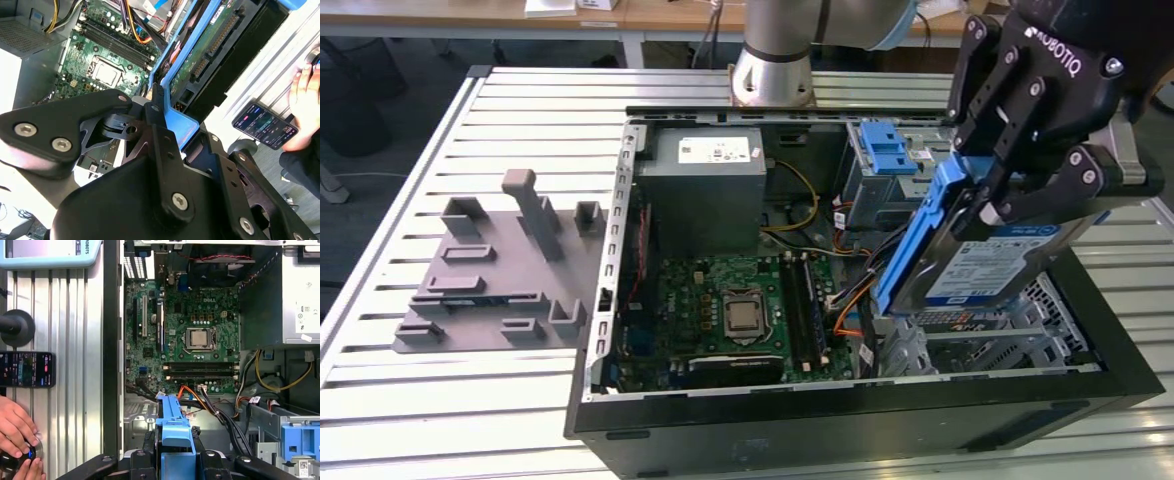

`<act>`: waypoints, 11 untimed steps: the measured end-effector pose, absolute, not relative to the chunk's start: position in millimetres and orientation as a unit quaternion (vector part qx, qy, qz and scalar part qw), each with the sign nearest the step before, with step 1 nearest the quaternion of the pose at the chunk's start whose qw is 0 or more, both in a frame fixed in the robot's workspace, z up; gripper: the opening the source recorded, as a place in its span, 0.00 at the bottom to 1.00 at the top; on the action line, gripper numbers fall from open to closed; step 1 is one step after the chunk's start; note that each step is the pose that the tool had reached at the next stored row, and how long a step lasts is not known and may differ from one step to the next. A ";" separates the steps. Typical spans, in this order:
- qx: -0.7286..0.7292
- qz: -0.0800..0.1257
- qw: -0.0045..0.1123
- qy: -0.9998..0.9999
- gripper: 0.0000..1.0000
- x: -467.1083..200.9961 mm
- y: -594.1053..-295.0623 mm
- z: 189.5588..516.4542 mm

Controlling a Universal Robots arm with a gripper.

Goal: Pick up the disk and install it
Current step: 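Insert the disk into the insertion slot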

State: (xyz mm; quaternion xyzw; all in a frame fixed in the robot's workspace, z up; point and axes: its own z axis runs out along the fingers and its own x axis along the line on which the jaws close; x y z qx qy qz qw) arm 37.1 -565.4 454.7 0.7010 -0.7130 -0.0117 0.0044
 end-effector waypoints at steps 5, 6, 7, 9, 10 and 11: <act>0.701 -0.012 0.004 -0.713 0.36 44.1 -565.4 453.6; 0.701 -0.012 0.004 -0.713 0.36 45.7 -565.4 453.4; 0.701 -0.012 0.004 -0.713 0.36 47.1 -565.4 453.1; 0.701 -0.012 0.004 -0.713 0.36 49.8 -565.4 452.8; 0.701 -0.012 0.004 -0.713 0.36 51.4 -565.5 452.6; 0.701 -0.012 0.004 -0.713 0.36 52.8 -565.4 452.4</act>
